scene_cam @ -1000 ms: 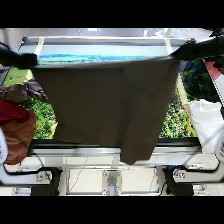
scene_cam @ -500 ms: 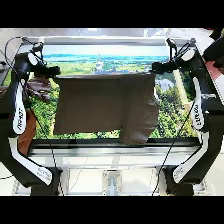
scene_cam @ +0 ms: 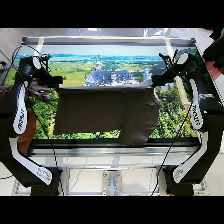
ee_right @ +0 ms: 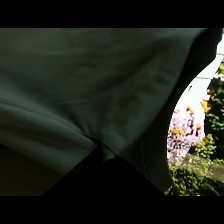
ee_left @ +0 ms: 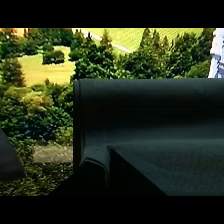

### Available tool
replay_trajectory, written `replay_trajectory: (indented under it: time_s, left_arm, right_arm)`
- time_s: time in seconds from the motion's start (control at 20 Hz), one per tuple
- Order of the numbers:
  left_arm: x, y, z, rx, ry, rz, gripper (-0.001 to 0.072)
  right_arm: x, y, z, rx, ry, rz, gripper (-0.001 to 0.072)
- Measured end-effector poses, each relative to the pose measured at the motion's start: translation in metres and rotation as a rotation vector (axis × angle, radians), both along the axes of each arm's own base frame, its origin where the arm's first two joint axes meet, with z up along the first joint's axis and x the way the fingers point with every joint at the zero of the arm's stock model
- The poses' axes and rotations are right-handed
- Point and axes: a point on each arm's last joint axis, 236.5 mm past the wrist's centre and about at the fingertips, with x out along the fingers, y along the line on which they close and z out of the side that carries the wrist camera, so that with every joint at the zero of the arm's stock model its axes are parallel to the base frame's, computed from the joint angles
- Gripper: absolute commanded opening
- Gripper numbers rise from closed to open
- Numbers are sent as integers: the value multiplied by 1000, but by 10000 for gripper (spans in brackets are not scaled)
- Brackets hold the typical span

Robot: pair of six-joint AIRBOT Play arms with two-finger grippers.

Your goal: Fold the shirts.

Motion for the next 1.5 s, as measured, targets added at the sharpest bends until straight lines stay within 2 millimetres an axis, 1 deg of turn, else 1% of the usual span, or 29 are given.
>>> replay_trajectory:
  time_s: [0.15, 0.35, 0.4, 0.45, 0.5, 0.55, 0.6, 0.65, 0.7, 0.75, 0.8, 0.9, 0.95, 1.0, 1.05, 1.1, 1.15, 1.25, 1.3, 1.35, 1.4, 1.45, 1.5]
  left_arm:
    - [-16, -1, -17, -3, 63, -5, 10]
    - [-32, -3, -34, -7, 122, -9, 11]
    - [-36, -3, -38, -7, 134, -9, 111]
    - [-38, -3, -41, -7, 143, -10, 427]
    - [-40, -2, -42, -5, 149, -10, 707]
    - [-41, -3, -43, -9, 153, -9, 711]
    - [-42, -5, -42, -20, 152, -7, 711]
    - [-41, -9, -36, -34, 139, -5, 711]
    - [-40, -10, -26, -43, 116, -3, 711]
    - [-38, -10, -11, -46, 84, 0, 711]
    - [-37, -8, 11, -41, 35, -1, 711]
    - [-41, -1, 60, -30, -64, 5, 711]
    - [-50, 6, 81, -17, -104, 15, 711]
    - [-67, 17, 96, -3, -126, 38, 711]
    - [-88, 27, 99, 3, -127, 76, 711]
    - [-113, 37, 96, 0, -123, 138, 711]
    - [-141, 46, 86, -7, -116, 215, 711]
    - [-192, 53, 57, -49, -104, 383, 711]
    - [-214, 51, 42, -87, -99, 465, 711]
    - [-235, 45, 25, -141, -87, 547, 710]
    - [-249, 39, 11, -196, -77, 619, 684]
    - [-263, 30, -4, -259, -57, 692, 582]
    - [-272, 23, -16, -316, -44, 752, 557]
  right_arm:
    - [-24, -2, -30, -13, 97, 3, 6]
    - [-36, -2, -59, -21, 135, -13, 10]
    - [-38, -2, -64, -22, 138, -17, 21]
    - [-39, -1, -67, -23, 141, -19, 92]
    - [-41, -1, -70, -24, 144, -19, 205]
    - [-42, 0, -69, -19, 149, -19, 216]
    - [-43, 4, -65, -2, 153, -17, 216]
    - [-44, 8, -55, 12, 157, -9, 216]
    - [-47, 11, -41, 26, 162, 3, 216]
    - [-49, 11, -20, 31, 159, 19, 215]
    - [-53, 8, 6, 31, 150, 33, 215]
    - [-59, -10, 61, 13, 77, 20, 216]
    - [-65, -19, 85, 10, 42, 4, 216]
    - [-77, -27, 104, 13, 20, -14, 217]
    - [-93, -32, 115, 24, 16, -34, 281]
    - [-111, -33, 117, 39, 26, -52, 393]
    - [-132, -31, 110, 59, 50, -72, 416]
    - [-167, -21, 82, 104, 79, -126, 418]
    - [-185, -13, 64, 137, 95, -159, 418]
    - [-198, -4, 49, 170, 108, -187, 418]
    - [-210, 5, 35, 206, 119, -217, 418]
    - [-217, 13, 26, 242, 123, -243, 418]
    - [-221, 20, 19, 273, 120, -265, 418]
